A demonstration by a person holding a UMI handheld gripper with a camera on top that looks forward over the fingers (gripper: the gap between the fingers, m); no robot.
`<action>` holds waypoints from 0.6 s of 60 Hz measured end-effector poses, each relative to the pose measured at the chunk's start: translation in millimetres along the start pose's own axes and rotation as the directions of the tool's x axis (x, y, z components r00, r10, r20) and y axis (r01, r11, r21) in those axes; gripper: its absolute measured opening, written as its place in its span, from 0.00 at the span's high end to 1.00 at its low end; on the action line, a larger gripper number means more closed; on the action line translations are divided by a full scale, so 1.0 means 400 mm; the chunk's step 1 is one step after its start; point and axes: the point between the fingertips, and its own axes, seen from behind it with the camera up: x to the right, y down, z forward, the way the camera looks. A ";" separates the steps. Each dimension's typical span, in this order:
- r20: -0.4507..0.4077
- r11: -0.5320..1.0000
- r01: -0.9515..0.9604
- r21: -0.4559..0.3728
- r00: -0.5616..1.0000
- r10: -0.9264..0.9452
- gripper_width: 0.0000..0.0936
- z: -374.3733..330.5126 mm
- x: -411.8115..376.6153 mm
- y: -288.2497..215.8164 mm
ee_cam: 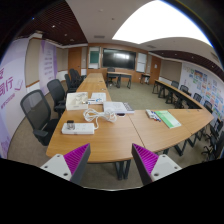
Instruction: Unplug charger
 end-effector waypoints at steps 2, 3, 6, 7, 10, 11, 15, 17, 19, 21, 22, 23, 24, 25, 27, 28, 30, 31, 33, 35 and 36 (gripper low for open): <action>-0.003 1.000 -0.001 -0.006 1.000 0.001 0.09 -0.001 0.001 0.003; -0.004 1.000 -0.002 -0.010 1.000 0.002 0.09 0.000 0.001 0.004; -0.009 1.000 -0.004 -0.022 1.000 0.004 0.09 0.002 -0.001 0.011; -0.010 1.000 -0.005 -0.028 1.000 0.004 0.09 0.002 -0.003 0.016; -0.012 0.999 -0.005 -0.042 1.000 0.004 0.09 0.024 -0.015 0.056; -0.012 0.999 -0.005 -0.047 1.000 0.005 0.09 0.026 -0.017 0.061; -0.013 0.998 -0.001 -0.065 1.000 0.000 0.09 0.030 -0.029 0.092; -0.013 0.997 0.005 -0.073 1.000 -0.006 0.09 0.045 -0.041 0.113; -0.012 0.996 0.013 -0.083 1.000 -0.014 0.09 0.055 -0.053 0.130; -0.010 0.995 0.019 -0.094 1.000 -0.020 0.09 0.064 -0.068 0.148; -0.008 0.995 0.022 -0.099 1.000 -0.023 0.08 0.069 -0.076 0.157; -0.005 0.994 0.024 -0.104 1.000 -0.025 0.08 0.074 -0.086 0.164; -0.002 0.994 0.026 -0.107 1.000 -0.026 0.09 0.081 -0.098 0.170; 0.002 0.993 0.026 -0.111 1.000 -0.026 0.09 0.080 -0.111 0.160; 0.013 0.994 0.029 -0.110 1.000 -0.028 0.08 0.106 -0.143 0.171; 0.019 0.994 0.032 -0.108 0.999 -0.030 0.08 0.103 -0.160 0.187; 0.034 0.994 0.039 -0.106 0.999 -0.036 0.09 0.119 -0.193 0.193; 0.041 0.994 0.043 -0.103 0.998 -0.039 0.09 0.128 -0.211 0.195; 0.052 0.994 0.048 -0.099 0.998 -0.043 0.08 0.157 -0.247 0.186; 0.065 0.994 0.052 -0.093 0.997 -0.046 0.08 0.183 -0.285 0.184; 0.075 0.995 0.053 -0.089 0.996 -0.047 0.09 0.195 -0.306 0.182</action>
